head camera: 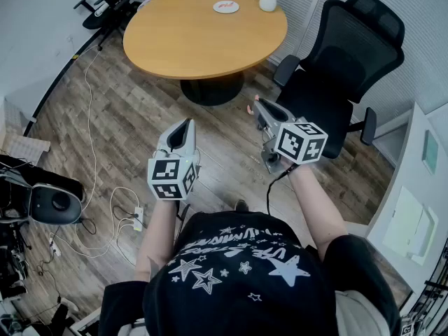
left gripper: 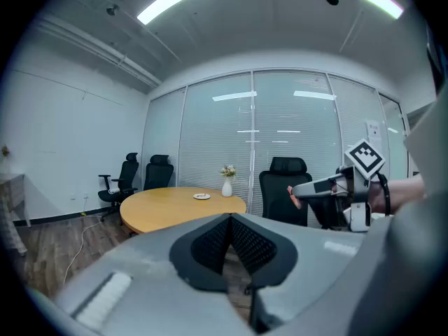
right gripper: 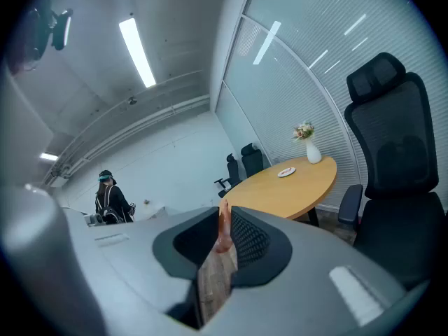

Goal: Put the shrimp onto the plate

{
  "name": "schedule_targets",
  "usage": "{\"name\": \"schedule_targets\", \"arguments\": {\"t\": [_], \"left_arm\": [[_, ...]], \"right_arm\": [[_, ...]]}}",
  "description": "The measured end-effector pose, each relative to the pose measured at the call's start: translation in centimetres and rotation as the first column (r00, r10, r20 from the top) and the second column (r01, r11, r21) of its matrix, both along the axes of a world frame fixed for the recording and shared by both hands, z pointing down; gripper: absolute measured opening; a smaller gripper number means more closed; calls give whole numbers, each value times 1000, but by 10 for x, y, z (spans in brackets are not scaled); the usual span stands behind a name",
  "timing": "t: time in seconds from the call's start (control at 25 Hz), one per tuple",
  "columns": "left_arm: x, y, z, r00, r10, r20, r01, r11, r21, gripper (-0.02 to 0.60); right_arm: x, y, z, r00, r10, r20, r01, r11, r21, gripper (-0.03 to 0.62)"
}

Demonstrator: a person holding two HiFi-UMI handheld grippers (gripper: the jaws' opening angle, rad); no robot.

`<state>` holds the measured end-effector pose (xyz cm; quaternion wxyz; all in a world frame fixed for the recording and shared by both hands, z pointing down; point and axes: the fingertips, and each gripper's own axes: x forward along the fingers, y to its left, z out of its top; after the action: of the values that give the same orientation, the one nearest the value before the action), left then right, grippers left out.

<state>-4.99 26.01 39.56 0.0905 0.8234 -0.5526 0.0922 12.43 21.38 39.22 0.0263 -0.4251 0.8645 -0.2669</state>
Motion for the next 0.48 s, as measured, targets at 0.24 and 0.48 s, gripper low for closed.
{"name": "schedule_targets", "arguments": {"t": [0.24, 0.48], "left_arm": [[3, 3, 0, 1000, -9, -9, 8, 1000, -7, 1], [13, 6, 3, 1000, -29, -12, 29, 999, -15, 1]], "right_arm": [[3, 4, -2, 1000, -5, 4, 5, 1000, 4, 52], [15, 8, 3, 1000, -17, 9, 17, 1000, -3, 52]]}}
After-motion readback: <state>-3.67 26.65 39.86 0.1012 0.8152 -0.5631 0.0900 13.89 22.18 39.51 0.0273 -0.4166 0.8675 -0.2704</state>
